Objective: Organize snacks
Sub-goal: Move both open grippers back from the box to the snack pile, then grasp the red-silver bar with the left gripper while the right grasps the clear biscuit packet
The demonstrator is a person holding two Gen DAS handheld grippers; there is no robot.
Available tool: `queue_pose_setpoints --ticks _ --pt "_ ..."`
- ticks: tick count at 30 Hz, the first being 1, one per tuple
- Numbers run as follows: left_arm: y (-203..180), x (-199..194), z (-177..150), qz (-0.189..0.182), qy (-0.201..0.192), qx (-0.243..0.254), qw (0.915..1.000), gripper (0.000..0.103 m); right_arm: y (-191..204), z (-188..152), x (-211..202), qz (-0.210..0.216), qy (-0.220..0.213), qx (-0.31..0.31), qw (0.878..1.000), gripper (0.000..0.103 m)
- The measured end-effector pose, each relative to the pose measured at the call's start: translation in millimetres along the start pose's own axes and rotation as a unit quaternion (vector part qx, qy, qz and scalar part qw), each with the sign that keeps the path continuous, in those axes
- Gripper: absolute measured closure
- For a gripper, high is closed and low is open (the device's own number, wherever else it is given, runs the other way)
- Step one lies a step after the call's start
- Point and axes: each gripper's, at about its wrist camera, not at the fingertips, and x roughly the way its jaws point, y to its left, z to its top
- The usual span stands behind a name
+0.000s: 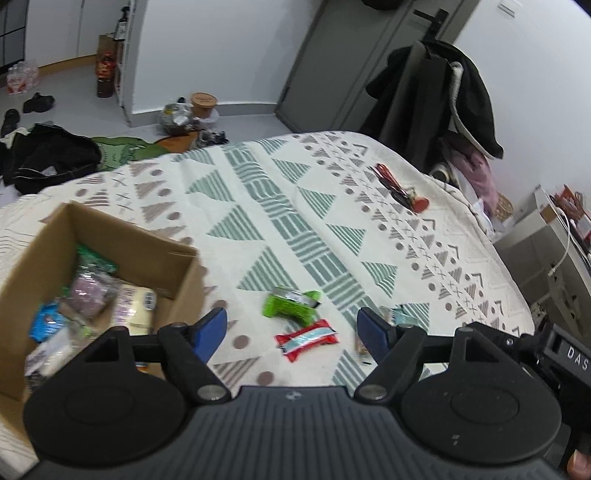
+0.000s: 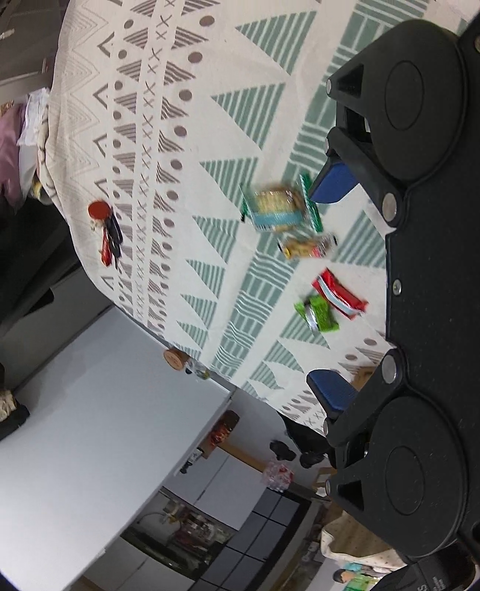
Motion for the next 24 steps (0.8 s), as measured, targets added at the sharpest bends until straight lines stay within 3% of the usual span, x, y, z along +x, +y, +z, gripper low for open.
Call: queue_pose_setpoints --ticks 5,9,19,24 --pt "-14 23 -4 -0.012 0.013 0.017 0.9997 0.028 -17 7 4 -0.013 -0.011 0.015 1.000 0.007" --pt "-22 42 -8 -0.018 0.025 0.032 0.9990 0.032 -29 11 13 -0.024 -0.009 0.030 0.999 0.015" --pt "-27 94 -12 -0.016 0.060 0.047 0.9970 0.051 -43 15 44 -0.045 0.012 0.047 0.998 0.027" --pt "-26 119 -15 -0.012 0.077 0.049 0.9958 0.055 -45 17 61 -0.055 0.027 0.051 0.997 0.029"
